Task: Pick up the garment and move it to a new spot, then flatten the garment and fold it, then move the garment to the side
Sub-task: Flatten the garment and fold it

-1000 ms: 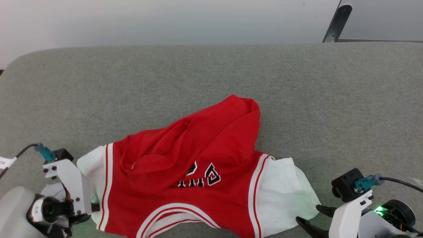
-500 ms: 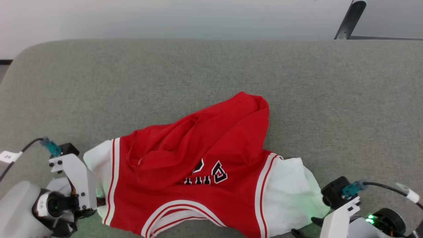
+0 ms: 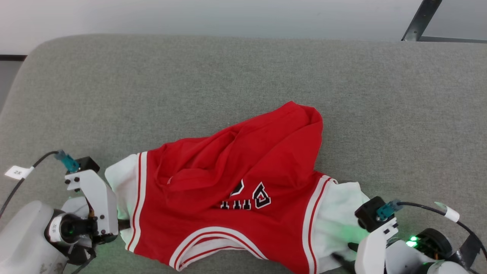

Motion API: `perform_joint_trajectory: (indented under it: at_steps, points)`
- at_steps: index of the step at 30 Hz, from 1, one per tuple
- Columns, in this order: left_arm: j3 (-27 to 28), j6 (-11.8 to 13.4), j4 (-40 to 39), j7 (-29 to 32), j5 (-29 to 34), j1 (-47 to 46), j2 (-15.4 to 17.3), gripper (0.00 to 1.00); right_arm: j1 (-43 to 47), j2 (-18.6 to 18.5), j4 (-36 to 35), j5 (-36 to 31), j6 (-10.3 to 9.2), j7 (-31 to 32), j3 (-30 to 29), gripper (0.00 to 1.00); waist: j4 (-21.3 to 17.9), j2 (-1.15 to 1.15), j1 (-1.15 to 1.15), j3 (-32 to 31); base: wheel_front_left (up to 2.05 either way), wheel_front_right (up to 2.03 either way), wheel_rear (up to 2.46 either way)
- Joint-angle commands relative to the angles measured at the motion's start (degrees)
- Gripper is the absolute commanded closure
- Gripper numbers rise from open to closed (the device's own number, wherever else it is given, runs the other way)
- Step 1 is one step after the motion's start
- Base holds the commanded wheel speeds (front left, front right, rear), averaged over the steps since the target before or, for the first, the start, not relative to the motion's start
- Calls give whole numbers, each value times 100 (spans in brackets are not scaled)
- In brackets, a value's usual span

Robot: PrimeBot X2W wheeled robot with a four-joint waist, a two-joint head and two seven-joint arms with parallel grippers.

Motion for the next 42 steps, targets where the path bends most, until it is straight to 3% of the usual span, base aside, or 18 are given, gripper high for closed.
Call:
perform_joint_trajectory:
  at_steps: [1, 11, 18, 26, 34, 42]
  points:
    - [-52, -29, 80, -107, 30, 12, -152, 100, -29, -54, 179, -71, -8, -18, 50, 100, 15, 0, 0, -5, 0, 0, 0]
    - [-67, -130, 264, -128, 45, -75, -150, 100, -225, -216, 554, -25, -14, -267, -74, 100, 32, 0, 0, -96, 0, 0, 0]
    - [-25, -178, 166, -88, 71, -191, 3, 100, -422, -261, 351, 196, -8, -282, -308, 100, -4, 0, 0, -228, 0, 0, 0]
    - [-1, -50, -244, 155, 79, -463, 157, 100, -847, -296, 77, 728, -7, -173, -601, 100, -25, 0, 0, -458, 0, 0, 0]
    - [-112, 108, -706, 563, 280, -984, 310, 100, -1781, -289, 105, 1155, -7, -236, -617, 100, -16, 0, 0, -875, 0, 0, 0]
    - [-182, 134, -658, 725, 579, -1980, 151, 100, -3133, -74, 766, 1447, -7, -725, -469, 100, 3, 0, 0, -1230, 0, 0, 0]
